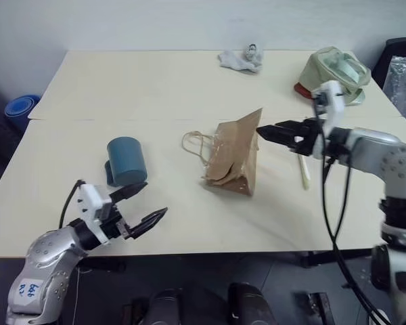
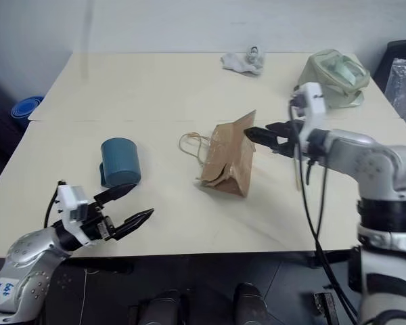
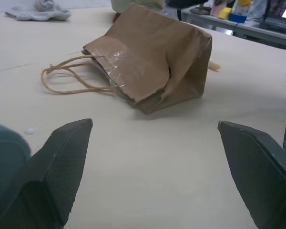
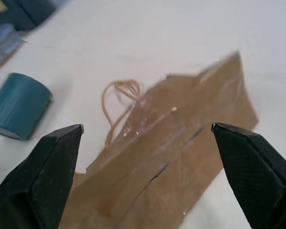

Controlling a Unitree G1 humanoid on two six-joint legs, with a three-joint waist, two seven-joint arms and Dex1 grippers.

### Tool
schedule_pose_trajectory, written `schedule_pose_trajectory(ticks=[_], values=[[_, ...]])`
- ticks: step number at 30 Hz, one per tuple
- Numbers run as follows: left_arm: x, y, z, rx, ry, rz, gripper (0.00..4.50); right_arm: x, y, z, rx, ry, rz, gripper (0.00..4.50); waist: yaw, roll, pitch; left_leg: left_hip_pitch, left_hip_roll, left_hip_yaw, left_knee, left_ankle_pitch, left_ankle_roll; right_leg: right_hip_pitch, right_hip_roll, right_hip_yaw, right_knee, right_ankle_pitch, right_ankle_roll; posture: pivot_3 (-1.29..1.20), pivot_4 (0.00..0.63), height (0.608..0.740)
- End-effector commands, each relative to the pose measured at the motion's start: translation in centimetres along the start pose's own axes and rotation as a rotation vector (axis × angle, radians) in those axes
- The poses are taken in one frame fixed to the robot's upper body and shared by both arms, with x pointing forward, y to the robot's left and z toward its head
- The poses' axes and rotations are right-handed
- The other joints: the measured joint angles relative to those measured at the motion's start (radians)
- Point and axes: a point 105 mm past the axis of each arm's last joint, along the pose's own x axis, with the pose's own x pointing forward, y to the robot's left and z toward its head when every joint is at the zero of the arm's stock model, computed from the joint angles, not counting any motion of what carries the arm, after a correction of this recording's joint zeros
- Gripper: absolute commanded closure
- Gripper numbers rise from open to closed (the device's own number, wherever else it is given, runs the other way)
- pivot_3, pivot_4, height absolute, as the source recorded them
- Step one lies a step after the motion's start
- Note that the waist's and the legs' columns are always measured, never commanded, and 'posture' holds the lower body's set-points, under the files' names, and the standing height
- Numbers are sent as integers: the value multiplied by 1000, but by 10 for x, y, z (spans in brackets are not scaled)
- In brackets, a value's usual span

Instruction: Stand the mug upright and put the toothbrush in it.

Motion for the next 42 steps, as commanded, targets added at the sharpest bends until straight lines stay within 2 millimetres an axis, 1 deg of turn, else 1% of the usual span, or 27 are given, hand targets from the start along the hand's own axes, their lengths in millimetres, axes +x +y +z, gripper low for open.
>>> schedule_pose_trajectory(ticks=[1, 3, 4, 6, 9, 12, 13, 14, 15, 16, 18, 19, 21, 22, 23, 24, 26, 28, 29, 31, 33, 34, 36, 37, 39, 41, 42], values=[[4, -3, 6, 34, -13, -9, 23, 12, -1, -12, -24, 121, -77, 0, 3, 0, 0, -7, -1, 0, 2, 0, 0, -6, -1, 0, 2, 0, 0, 0, 150, 740], [5, -3, 7, 45, -17, -4, 23, 19, 3, -13, -46, 129, -69, 0, 2, 0, 0, -9, -1, 0, 3, 0, 0, -8, -1, -2, 2, 0, 1, 0, 150, 740], [5, -3, 8, 49, -19, -2, 7, 21, 5, -16, -64, 151, -62, 185, 1, 0, 0, -9, -1, 0, 3, 0, 0, -8, -1, -2, 2, 0, 1, 0, 150, 740], [6, -4, 9, 55, -27, 4, 0, 22, 0, -17, -79, 146, -85, 570, 0, 0, 0, -9, -1, 0, 3, 0, 0, -8, 0, -2, 2, 1, 1, 0, 150, 740], [5, -5, 11, 61, -32, 11, 0, 16, -11, -13, -20, 120, -95, 1581, 0, 0, 0, -9, -1, 1, 6, 0, 0, -7, 0, -2, 2, 1, 1, 0, 150, 740], [6, -5, 10, 63, -34, 12, 0, 5, -17, 1, 69, 33, -69, 2591, 2, 0, 0, -10, -1, 3, 12, 0, 1, -5, 0, -1, 1, 1, 1, 0, 150, 740], [6, -5, 10, 64, -35, 12, 0, -1, -15, 11, 103, -35, -24, 2809, 2, 0, 0, -10, -1, 3, 12, 0, 1, -5, 0, -1, 1, 1, 1, 0, 150, 740], [7, -5, 10, 64, -35, 12, 0, -9, -14, 22, 130, -104, 21, 3196, 2, 0, 0, -10, 0, 3, 13, 0, 1, -5, 0, 0, 1, 1, 1, 0, 150, 740], [7, -4, 9, 64, -35, 12, 0, -19, -13, 35, 159, -180, 67, 3359, 2, 0, 0, -10, 0, 4, 13, 0, 1, -5, 0, 0, 1, 1, 1, 0, 150, 740], [7, -3, 9, 64, -35, 11, 0, -30, -16, 46, 185, -245, 97, 3746, 2, 0, 0, -10, 0, 4, 13, 0, 1, -5, 0, 0, 1, 1, 1, 0, 150, 740], [7, -1, 8, 64, -34, 11, 0, -53, -25, 61, 234, -333, 119, 4300, 2, 0, 0, -10, 0, 4, 12, 0, 2, -6, 0, 0, 1, 1, 1, 0, 150, 740], [6, 1, 7, 64, -31, 12, 0, -65, -38, 67, 242, -361, 64, 4478, 3, 0, 0, -10, 0, 4, 12, 0, 2, -6, 0, 0, 1, 1, 1, 0, 150, 740], [6, 3, 6, 64, -29, 14, 0, -78, -53, 71, 246, -383, -6, 4478, 5, 0, 0, -10, 0, 4, 12, 0, 2, -6, 0, 0, 1, 1, 1, 0, 150, 740], [5, 5, 6, 65, -27, 17, 0, -91, -67, 70, 212, -375, -67, 4478, 5, 0, 0, -10, 0, 4, 12, -1, 3, -6, 0, 0, 1, 1, 1, 0, 150, 740], [5, 5, 6, 65, -26, 18, 0, -99, -76, 68, 186, -365, -103, 4478, 7, 0, 0, -10, 0, 4, 12, -1, 3, -6, 0, 0, 1, 1, 1, 0, 150, 740], [4, 6, 5, 65, -24, 20, 0, -114, -93, 72, 161, -381, -185, 4478, 7, 0, 0, -10, 0, 4, 11, -1, 3, -6, 0, 0, -1, 1, 1, 0, 150, 740], [3, 7, 5, 66, -21, 24, 0, -137, -120, 76, 137, -409, -314, 4478, 2, 0, 0, -10, 0, 7, 11, -1, 3, -6, 0, 1, -3, 1, 1, 0, 150, 740], [2, 7, 4, 67, -17, 26, 0, -148, -136, 78, 127, -417, -383, 4478, -1, 0, 0, -10, 0, 10, 11, -1, 3, -6, -1, 2, -5, 1, 1, 0, 150, 740], [2, 7, 4, 66, -16, 27, 0, -156, -153, 68, 91, -383, -470, 4478, -5, 0, 0, -9, 0, 11, 11, -1, 4, -6, -1, 3, -4, 1, 1, 0, 150, 740], [2, 6, 3, 64, -17, 29, 0, -167, -179, 47, 41, -323, -595, 4478, -8, 0, 0, -6, 0, 14, 9, -1, 4, -6, -1, 3, -4, 1, 1, 0, 150, 740], [2, 6, 4, 69, -20, 30, 0, -170, -196, 27, -16, -266, -674, 4478, -12, 0, 0, -6, 1, 15, 9, -1, 3, -6, -1, 3, -4, 1, 1, 0, 150, 740], [2, 6, 4, 73, -22, 30, 0, -170, -201, 20, -52, -235, -694, 4478, -16, 0, 0, -6, 1, 15, 9, -1, 4, -6, -1, 3, -4, 1, 1, 0, 150, 740], [0, 8, 4, 78, -18, 43, 0, -168, -206, 6, -154, -156, -699, 4105, -20, 1, 0, -6, 1, 16, 9, -1, 4, -6, -1, 4, -4, 1, 1, 0, 150, 740], [0, 8, 4, 78, -16, 46, 0, -167, -206, 3, -176, -141, -695, 3882, -23, 1, 0, -6, 1, 16, 9, -1, 4, -6, -1, 4, -4, 1, 1, 0, 150, 740], [-7, 13, 5, 81, -3, 70, 0, -177, -206, 11, -238, -193, -702, 3217, -25, 2, 1, -6, 1, 16, 9, -1, 4, -7, -1, 4, -4, 1, 1, 0, 150, 740], [-16, 16, 4, 77, 14, 93, 0, -189, -204, 23, -342, -237, -723, 2577, -28, 2, 1, -6, 1, 16, 9, -1, 3, -7, -1, 4, -4, 1, 1, 0, 150, 740], [-25, 18, 3, 72, 28, 123, 0, -196, -192, 34, -479, -280, -670, 2222, -27, 2, 1, -5, 1, 17, 9, -1, 3, -7, -1, 4, -4, 1, 1, 0, 150, 740]])
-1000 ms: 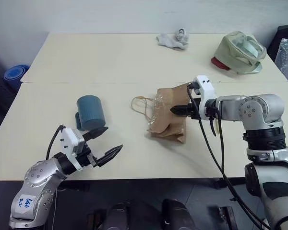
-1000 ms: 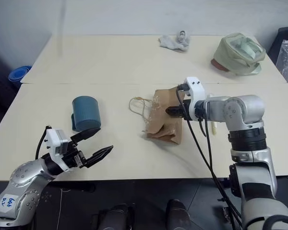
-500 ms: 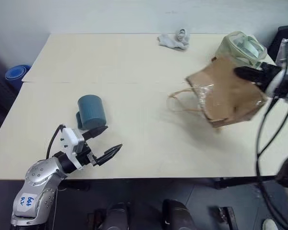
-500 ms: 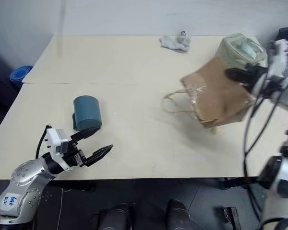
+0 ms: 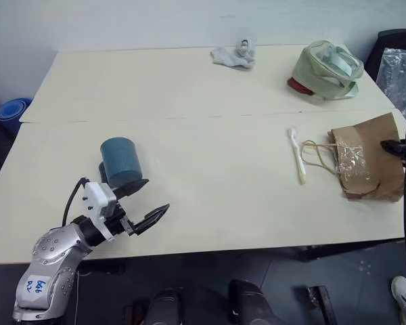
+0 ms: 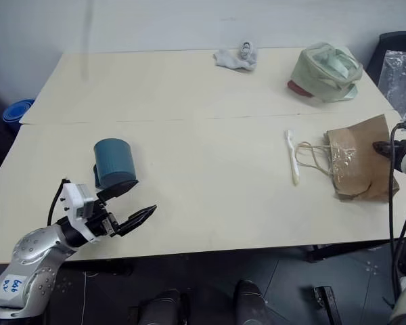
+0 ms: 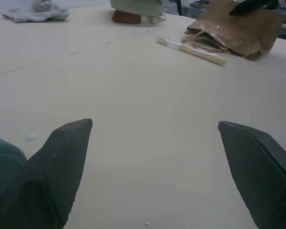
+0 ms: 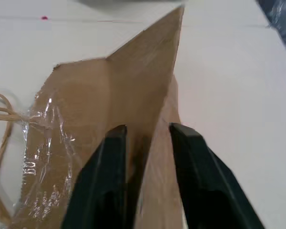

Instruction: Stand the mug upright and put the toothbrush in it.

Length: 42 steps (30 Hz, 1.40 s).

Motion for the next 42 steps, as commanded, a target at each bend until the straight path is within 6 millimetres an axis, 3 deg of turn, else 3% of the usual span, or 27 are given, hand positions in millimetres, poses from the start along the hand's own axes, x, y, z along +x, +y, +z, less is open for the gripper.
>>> schedule_pose_trajectory(ticks=[1, 4, 7, 9, 11, 13, 15, 18, 25, 30, 37, 42], values=[[-23, 8, 6, 27, 17, 74, 0, -32, -10, 49, -264, -253, 46, 1845, 0, 1, 0, 0, 0, 0, 0, 0, 0, 0, 0, 0, 0, 0, 0, 0, 150, 740], [-61, 22, -2, 13, 74, 228, 0, -51, 22, 51, -473, -351, 332, 863, 0, 1, 1, 0, 0, 1, -2, 0, 0, 0, 0, 0, -2, 0, 0, 0, 150, 740], [-102, 45, -8, -50, 92, 472, 0, -49, 47, 44, -528, -374, 478, 863, -1, 1, 1, 2, 1, 3, -2, -1, 0, 1, 0, -1, -3, 0, 0, 0, 150, 740], [-138, 67, -12, -90, 105, 687, 0, -49, 75, 40, -530, -447, 638, 863, -1, 0, 1, 3, 2, 3, 1, -1, 0, 2, 0, -1, -2, 0, 0, 0, 150, 740], [-166, 82, -19, -139, 158, 848, 0, -50, 112, 30, -519, -523, 802, 517, 1, 0, 1, 4, 2, 2, 3, -1, 0, 3, 0, 0, -1, 0, 0, 0, 150, 740], [-176, 87, -24, -203, 190, 919, 0, -53, 140, 19, -491, -572, 905, 12, 4, 0, 1, 4, 2, 2, 3, -1, 0, 3, 0, -1, 2, 0, -1, 0, 150, 740], [-177, 90, -26, -253, 210, 943, 0, -56, 162, 11, -450, -600, 974, 12, 14, 0, 1, 3, 2, 1, 4, -2, 1, 3, -1, -1, 2, 1, 0, 0, 150, 740], [-147, 93, -16, -360, 174, 838, 0, -70, 208, -17, -470, -626, 1140, 12, 42, -3, -1, 1, 1, -2, 5, -3, 1, 2, -2, -2, 4, 1, 0, 0, 150, 740], [-81, 115, -1, -540, 220, 732, 0, -79, 238, -19, -468, -722, 1140, 12, 50, -4, -1, 2, 0, -5, 8, -2, -1, 4, -2, -3, 6, 1, 0, 0, 150, 740], [-49, 130, -4, -560, 326, 712, 0, -78, 252, -18, -444, -744, 1125, 12, 30, -5, -1, 4, 0, -6, 5, -2, -2, 3, 0, -4, 8, 1, 0, 0, 150, 740], [-10, 139, -27, -616, 530, 692, 0, -79, 256, -18, -377, -758, 1066, 12, 26, -4, -1, 4, 0, -6, 5, -2, -2, 3, 1, -5, 8, 1, 1, 0, 150, 740], [13, 129, -40, -629, 635, 587, 1041, -81, 252, -20, -361, -747, 1033, 0, 40, -3, -2, 4, 0, -7, 6, -2, -3, 5, 0, -4, 8, 1, 1, 0, 150, 740]])
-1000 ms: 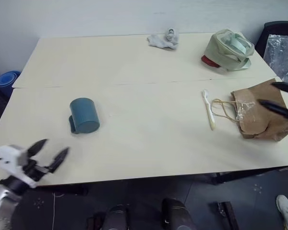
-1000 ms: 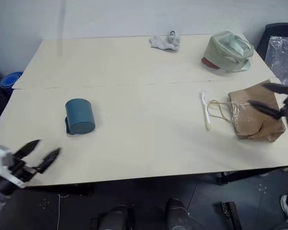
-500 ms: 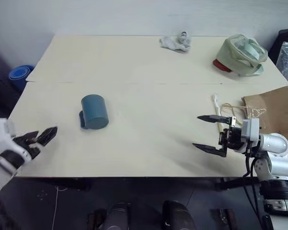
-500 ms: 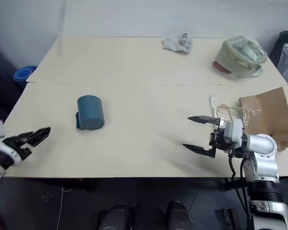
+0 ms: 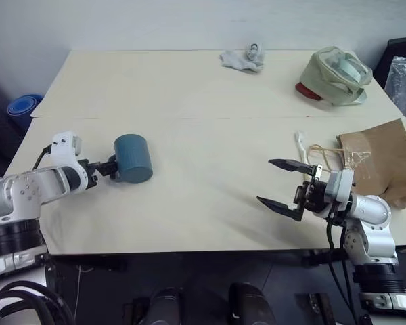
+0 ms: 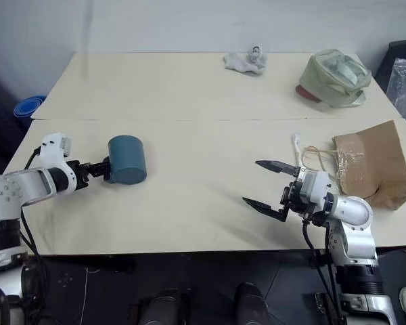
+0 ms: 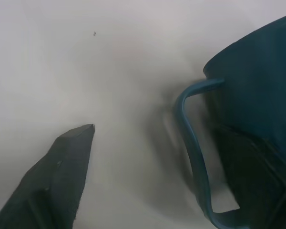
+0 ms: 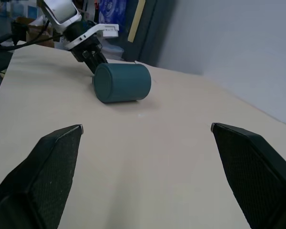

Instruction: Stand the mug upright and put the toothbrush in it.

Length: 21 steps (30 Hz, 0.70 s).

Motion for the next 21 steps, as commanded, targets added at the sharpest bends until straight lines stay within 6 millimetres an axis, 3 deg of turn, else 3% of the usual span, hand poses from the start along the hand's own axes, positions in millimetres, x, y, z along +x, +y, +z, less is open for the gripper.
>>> schedule_pose_trajectory(ticks=[1, 10, 12, 14, 18, 21], values=[[21, -14, -24, 19, 146, -61, 1282, -6, -4, 9, -26, -14, -44, 0, 3, 0, 0, 0, 0, 0, 0, 0, 0, 0, 0, 0, 0, 0, 0, 0, 150, 740], [32, -27, -29, -89, 196, -149, 3348, -16, -10, 7, -25, 5, -104, 0, 21, 2, -1, 13, -1, -1, -1, 0, 1, 15, 0, 1, -3, 0, 0, 0, 150, 740], [29, -37, -15, -130, 112, -226, 3958, -21, -11, 6, -23, 21, -121, 0, 21, 2, -1, 12, -1, -1, -1, 0, 1, 15, 0, 1, -2, 0, 0, 0, 150, 740], [24, -50, 13, -40, -99, -311, 4480, -25, -12, 7, -27, 34, -141, 0, 19, 2, -1, 12, -1, -1, -1, 0, 1, 15, 0, 1, -3, 0, 0, 0, 150, 740], [15, -92, 38, 279, -378, -430, 4480, -36, -19, 9, -34, 58, -214, 0, 16, -2, 1, 10, 0, -1, -1, 0, 0, 12, 0, 0, -3, 0, 0, 0, 150, 740], [5, -137, 52, 416, -614, -544, 4480, -43, -15, 11, -26, 83, -241, 0, 20, -3, 2, 9, 0, -1, -2, 0, 0, 12, 0, 0, -5, 0, 0, 0, 150, 740]])
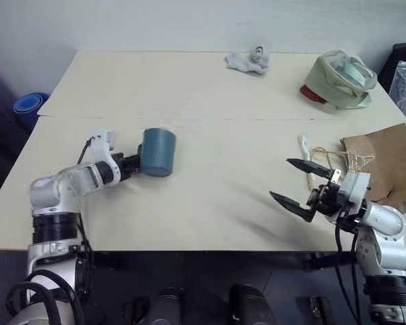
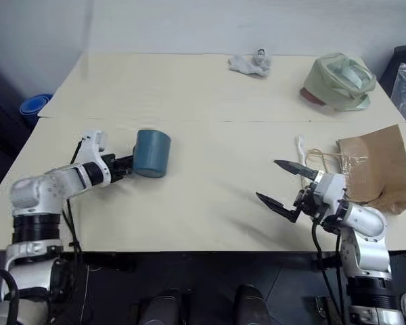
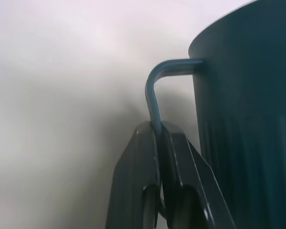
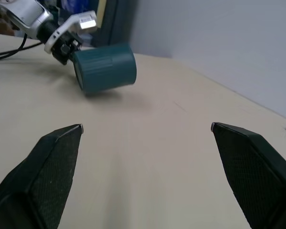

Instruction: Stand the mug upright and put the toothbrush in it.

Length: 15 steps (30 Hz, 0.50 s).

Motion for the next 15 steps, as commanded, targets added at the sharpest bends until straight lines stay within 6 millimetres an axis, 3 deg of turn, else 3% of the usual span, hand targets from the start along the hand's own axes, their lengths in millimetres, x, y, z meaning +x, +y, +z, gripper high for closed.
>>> schedule_pose_trajectory(ticks=[1, 3, 5, 12, 15], values=[[16, -67, 46, 348, -351, -185, 4480, -11, -1, 16, -46, 9, -37, 0, 5, 0, 0, 0, 0, 0, 0, 0, 0, 0, 0, 0, -1, 0, 0, 0, 150, 740], [27, -99, 37, 547, -455, -242, 4480, -14, 0, 19, -61, 23, -52, 0, 6, 0, 0, -1, 0, 0, 0, 0, 0, 1, 0, 0, -3, 0, 0, 0, 150, 740], [37, -112, 19, 650, -494, -244, 4480, -14, -1, 24, -75, 27, -73, 0, 6, 0, 0, -1, 0, 2, 0, -1, 1, 1, 0, 0, -4, 0, 0, 0, 150, 740], [58, -135, -32, 782, -554, -241, 4480, -16, 0, 35, -95, 56, -115, 0, 2, 0, 0, 1, 0, 8, -2, -1, 3, 0, 0, 2, -5, 0, 0, 0, 150, 740], [58, -134, -48, 771, -533, -248, 4480, -16, 2, 37, -93, 67, -127, 0, 7, 0, 0, 1, 0, 8, -1, -2, 4, 0, -1, 2, -6, 1, 1, 0, 150, 740]])
